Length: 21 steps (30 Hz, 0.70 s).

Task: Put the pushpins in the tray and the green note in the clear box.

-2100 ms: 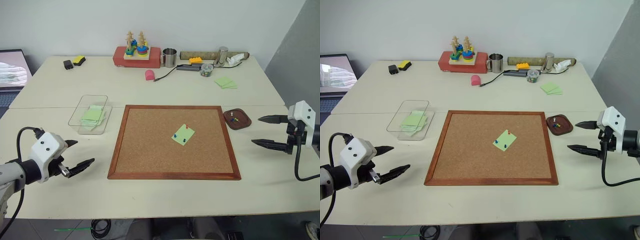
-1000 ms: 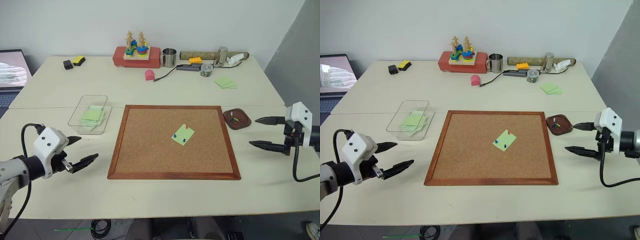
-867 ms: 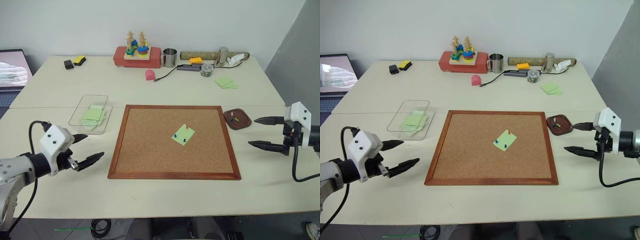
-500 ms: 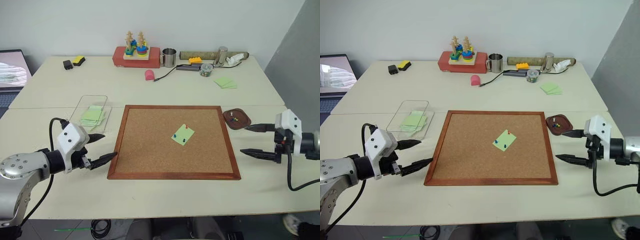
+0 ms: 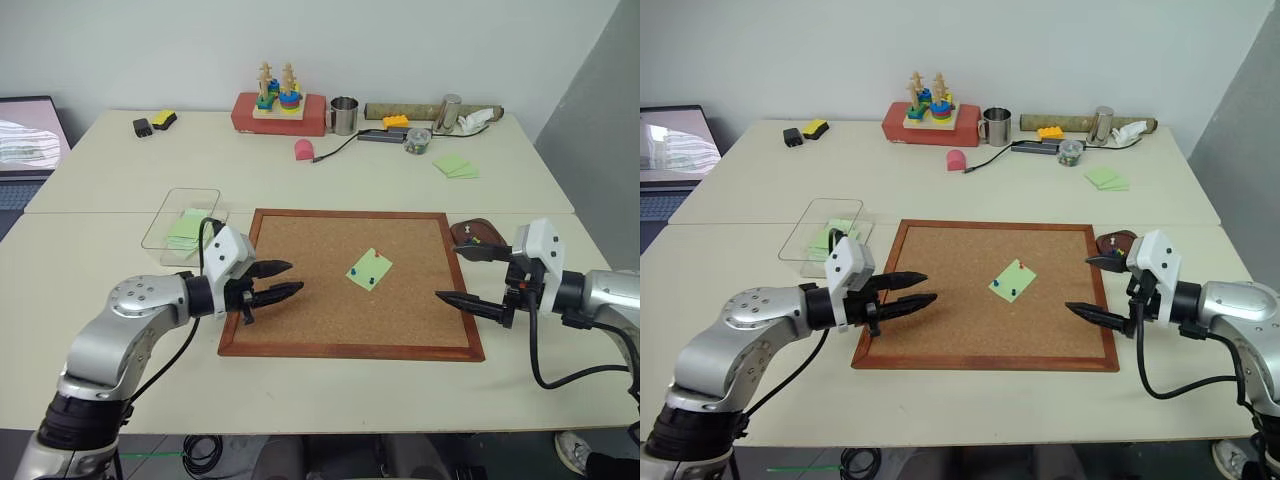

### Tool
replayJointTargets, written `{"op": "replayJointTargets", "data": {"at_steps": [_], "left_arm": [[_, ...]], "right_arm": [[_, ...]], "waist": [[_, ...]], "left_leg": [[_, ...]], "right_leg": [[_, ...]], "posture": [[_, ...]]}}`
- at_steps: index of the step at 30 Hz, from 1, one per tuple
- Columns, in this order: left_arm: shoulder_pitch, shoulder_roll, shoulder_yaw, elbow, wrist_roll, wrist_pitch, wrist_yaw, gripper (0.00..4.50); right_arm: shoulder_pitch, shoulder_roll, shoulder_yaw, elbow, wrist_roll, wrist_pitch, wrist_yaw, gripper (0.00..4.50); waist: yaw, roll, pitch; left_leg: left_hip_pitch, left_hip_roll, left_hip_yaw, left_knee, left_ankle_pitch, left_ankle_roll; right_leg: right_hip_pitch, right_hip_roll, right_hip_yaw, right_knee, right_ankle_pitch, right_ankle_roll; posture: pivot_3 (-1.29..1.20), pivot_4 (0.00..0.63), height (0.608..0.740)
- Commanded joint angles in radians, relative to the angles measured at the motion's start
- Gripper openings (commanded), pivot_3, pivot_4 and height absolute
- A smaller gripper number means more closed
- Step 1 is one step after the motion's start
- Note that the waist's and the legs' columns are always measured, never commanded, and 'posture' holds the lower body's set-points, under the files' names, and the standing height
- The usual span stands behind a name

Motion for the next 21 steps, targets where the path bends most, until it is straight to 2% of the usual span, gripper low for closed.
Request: {"op": "replayJointTargets", "data": {"at_steps": [1, 5, 8, 13, 21], "left_arm": [[-0.044, -0.047, -0.099, 0.085, 0.084, -0.094, -0.02, 1.29], [-0.084, -0.147, -0.148, 0.259, 0.149, -0.209, 0.006, 0.56], [-0.087, -0.194, -0.168, 0.325, 0.184, -0.259, 0.014, 0.06], [-0.068, -0.218, -0.18, 0.413, 0.232, -0.328, 0.003, 0.06], [-0.04, -0.234, -0.187, 0.426, 0.254, -0.361, 0.009, 0.06]], "right_arm": [[-0.066, 0.041, 0.042, -0.025, -0.014, 0.035, -0.081, 4.5], [-0.168, 0.13, 0.118, 0.036, -0.037, 0.087, -0.169, 4.5], [-0.21, 0.159, 0.169, 0.095, -0.081, 0.082, -0.183, 4.5], [-0.314, 0.243, 0.251, 0.253, -0.162, 0.031, -0.205, 4.5], [-0.43, 0.348, 0.328, 0.55, -0.285, -0.108, -0.188, 4.5]], "waist": [[0.001, 0.0, 0.0], [0.0, 0.0, 0.0], [0.001, 0.0, 0.0], [0.002, 0.0, 0.0], [0.001, 0.0, -0.002]], "left_leg": [[0.0, 0.0, 0.0, 0.0, 0.0, 0.0], [0.0, 0.0, 0.0, 0.001, 0.0, 0.0], [-0.001, 0.0, -0.001, 0.001, 0.0, 0.0], [-0.001, -0.001, -0.001, 0.001, 0.0, 0.0], [0.001, -0.001, -0.001, 0.001, 0.0, 0.0]], "right_leg": [[0.0, 0.0, 0.0, 0.0, 0.0, 0.0], [0.0, 0.0, 0.0, 0.0, 0.0, 0.0], [0.0, 0.0, -0.001, 0.0, 0.0, 0.0], [-0.001, -0.001, -0.001, 0.001, 0.0, 0.0], [0.0, -0.001, -0.001, 0.003, 0.0, 0.0]], "posture": [[0.0, 0.15, 0.74], [0.0, 0.15, 0.74], [0.0, 0.15, 0.74], [0.0, 0.15, 0.74], [0.0, 0.15, 0.74]]}}
